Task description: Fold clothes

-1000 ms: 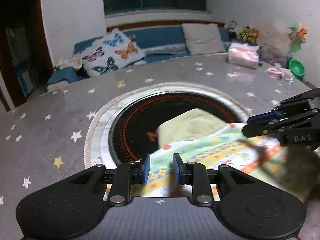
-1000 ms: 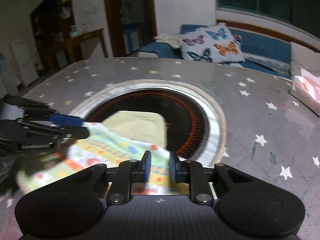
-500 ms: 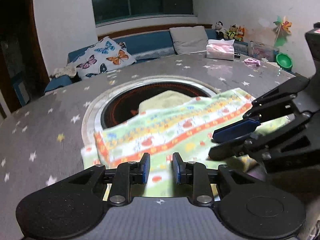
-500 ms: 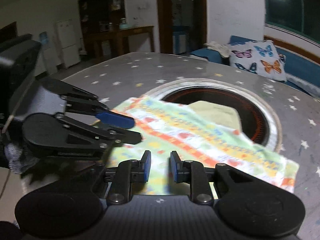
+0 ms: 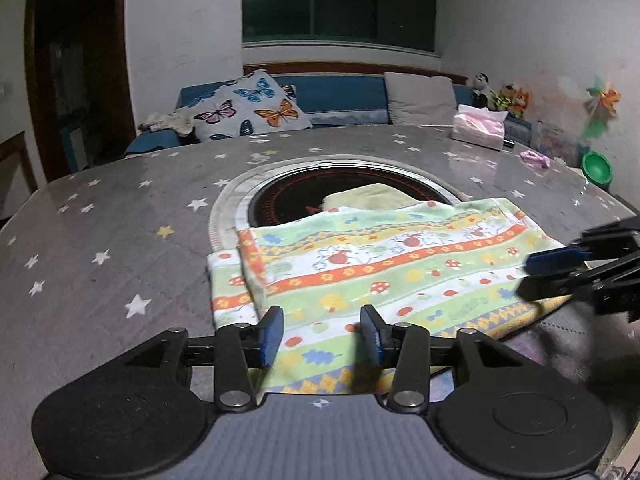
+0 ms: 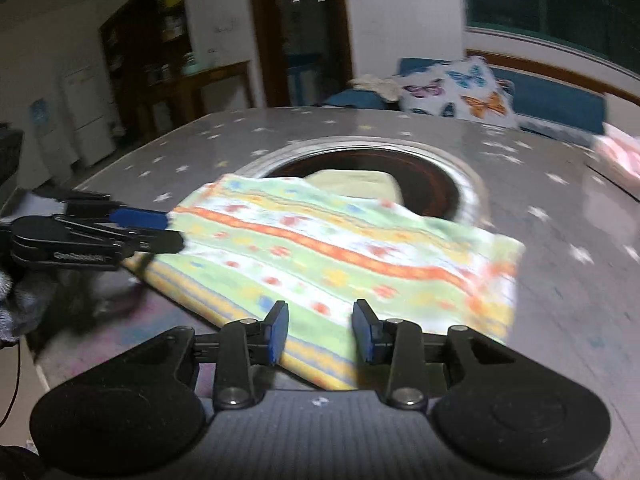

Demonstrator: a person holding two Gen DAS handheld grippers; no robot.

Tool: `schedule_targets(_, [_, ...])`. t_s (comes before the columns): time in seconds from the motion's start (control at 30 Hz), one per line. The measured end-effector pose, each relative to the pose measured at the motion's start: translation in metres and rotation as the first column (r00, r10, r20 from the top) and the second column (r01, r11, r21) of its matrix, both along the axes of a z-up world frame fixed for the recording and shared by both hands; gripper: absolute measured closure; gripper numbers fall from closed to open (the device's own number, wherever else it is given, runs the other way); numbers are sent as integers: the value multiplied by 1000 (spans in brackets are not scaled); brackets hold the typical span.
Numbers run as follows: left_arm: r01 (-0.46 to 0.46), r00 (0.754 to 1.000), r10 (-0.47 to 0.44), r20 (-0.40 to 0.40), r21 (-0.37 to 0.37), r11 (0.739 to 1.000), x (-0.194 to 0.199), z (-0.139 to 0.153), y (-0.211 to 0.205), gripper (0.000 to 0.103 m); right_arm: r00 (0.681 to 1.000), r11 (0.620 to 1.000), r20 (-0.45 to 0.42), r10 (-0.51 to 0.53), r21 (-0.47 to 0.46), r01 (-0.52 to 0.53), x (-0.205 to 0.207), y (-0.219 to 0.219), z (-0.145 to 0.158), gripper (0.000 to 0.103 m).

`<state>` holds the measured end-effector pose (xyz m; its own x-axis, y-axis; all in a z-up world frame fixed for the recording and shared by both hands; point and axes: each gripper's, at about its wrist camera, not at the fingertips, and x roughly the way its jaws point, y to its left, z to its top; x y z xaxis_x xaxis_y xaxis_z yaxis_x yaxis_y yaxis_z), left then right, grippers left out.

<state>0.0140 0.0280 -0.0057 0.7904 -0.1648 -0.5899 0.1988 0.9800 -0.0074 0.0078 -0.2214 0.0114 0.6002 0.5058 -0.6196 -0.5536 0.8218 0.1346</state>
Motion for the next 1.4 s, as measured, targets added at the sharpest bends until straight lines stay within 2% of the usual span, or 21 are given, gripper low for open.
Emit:
schedule_targets(0.17, [-25, 1000, 25, -1, -5, 1000, 0, 3, 4, 49, 996, 996, -20, -85, 20, 85, 4, -27, 7, 65])
schedule_targets(0.3, [-57, 998, 57, -1, -8, 998, 5, 4, 5, 45, 995, 994, 12, -97, 49, 96, 14, -24, 11, 65])
schedule_targets(0.43, [-95, 995, 95, -10, 1, 995, 11, 4, 10, 41, 993, 992, -26, -118, 49, 120, 30, -22, 0, 66])
schedule_targets(0.5, [-112, 994, 112, -10, 9, 994, 13, 5, 14, 34, 989, 989, -49, -137, 44, 140, 36, -25, -4, 67])
schedule_targets(0.7, [-155, 988, 155, 19, 33, 987, 31, 10, 16, 12, 987, 987, -36, -154, 47, 155, 55, -20, 0, 66])
schedule_targets(0.97, [-224, 974, 225, -17, 59, 973, 69, 8, 23, 6, 981, 980, -54, -188, 63, 191, 85, -21, -5, 66])
schedule_targets(1.17, [-286, 956, 290, -50, 83, 955, 94, 1, 33, 2, 980, 979, -43, -194, 54, 197, 88, -21, -6, 64])
schedule_targets(1.23, [-308, 946, 317, -64, 115, 944, 102, -5, 36, 2, 980, 979, -38, -197, 51, 199, 87, -21, -6, 64])
schedule_targets(1.4, [-311, 946, 318, -65, 100, 945, 97, -4, 41, 0, 984, 984, -6, -179, 12, 179, 80, -15, 2, 61])
